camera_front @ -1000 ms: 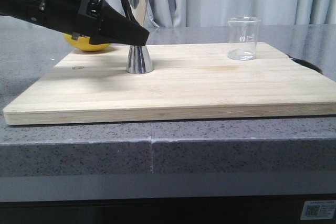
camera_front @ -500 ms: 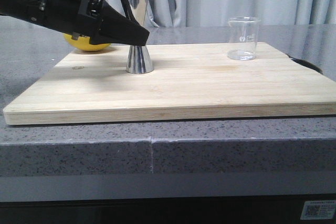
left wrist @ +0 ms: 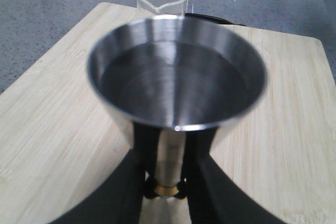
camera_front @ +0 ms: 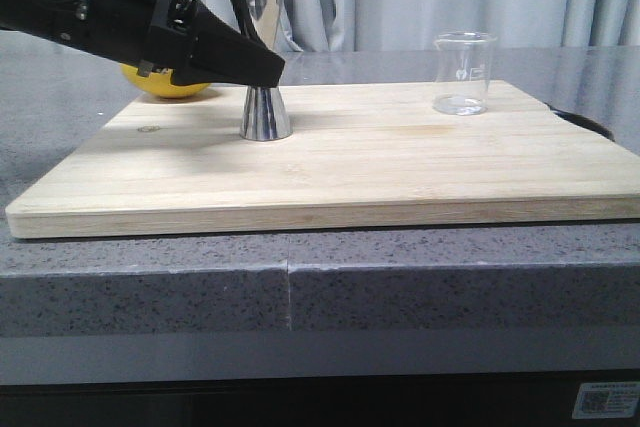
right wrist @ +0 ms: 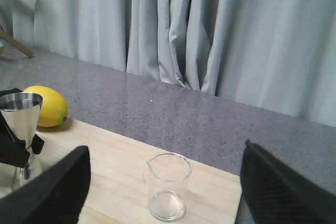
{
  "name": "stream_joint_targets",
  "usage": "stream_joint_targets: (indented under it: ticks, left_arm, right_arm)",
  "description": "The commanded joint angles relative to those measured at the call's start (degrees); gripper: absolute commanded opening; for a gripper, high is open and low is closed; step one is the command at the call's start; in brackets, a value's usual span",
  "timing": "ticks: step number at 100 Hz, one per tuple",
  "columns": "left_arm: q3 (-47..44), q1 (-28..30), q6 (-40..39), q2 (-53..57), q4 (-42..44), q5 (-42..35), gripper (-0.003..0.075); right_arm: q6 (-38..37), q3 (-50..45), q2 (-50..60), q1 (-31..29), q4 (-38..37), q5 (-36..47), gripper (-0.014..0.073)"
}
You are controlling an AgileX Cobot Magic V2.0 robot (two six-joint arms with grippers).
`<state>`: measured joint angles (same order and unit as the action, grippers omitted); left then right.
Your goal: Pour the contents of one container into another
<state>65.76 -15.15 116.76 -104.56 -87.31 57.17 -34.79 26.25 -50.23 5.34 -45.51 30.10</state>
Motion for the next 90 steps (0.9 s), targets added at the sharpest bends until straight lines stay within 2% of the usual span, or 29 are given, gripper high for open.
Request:
stream_joint_targets:
  ticks: [1, 23, 50, 77, 90]
  left_arm:
    - [1.6, 0.1, -0.7, 2.2, -3.3, 1.9, 0.0181]
    - [1.6, 0.1, -0.7, 2.2, -3.3, 1.9, 0.0191]
    - [1.6, 0.1, -1.1, 2.2, -3.3, 1.9, 0.0344]
    - [1.6, 0.1, -1.2, 2.2, -3.3, 1.9, 0.0363]
    - [1.6, 0.1, -1.3, 2.2, -3.3, 1.9, 0.0419]
  right_arm:
    - [-0.3, 1.3, 0.7, -0.2, 1.0, 3.2, 0.0533]
    - [-0.4, 1.3, 0.7, -0.2, 1.0, 3.2, 0.0533]
    - [-0.4, 1.3, 0.7, -0.2, 1.0, 3.2, 0.0533]
    - [-0.7, 1.3, 0.7, -0.2, 1.0, 3.2, 0.0532]
    - [-0.7, 1.3, 0.7, -0.2, 1.0, 3.2, 0.0533]
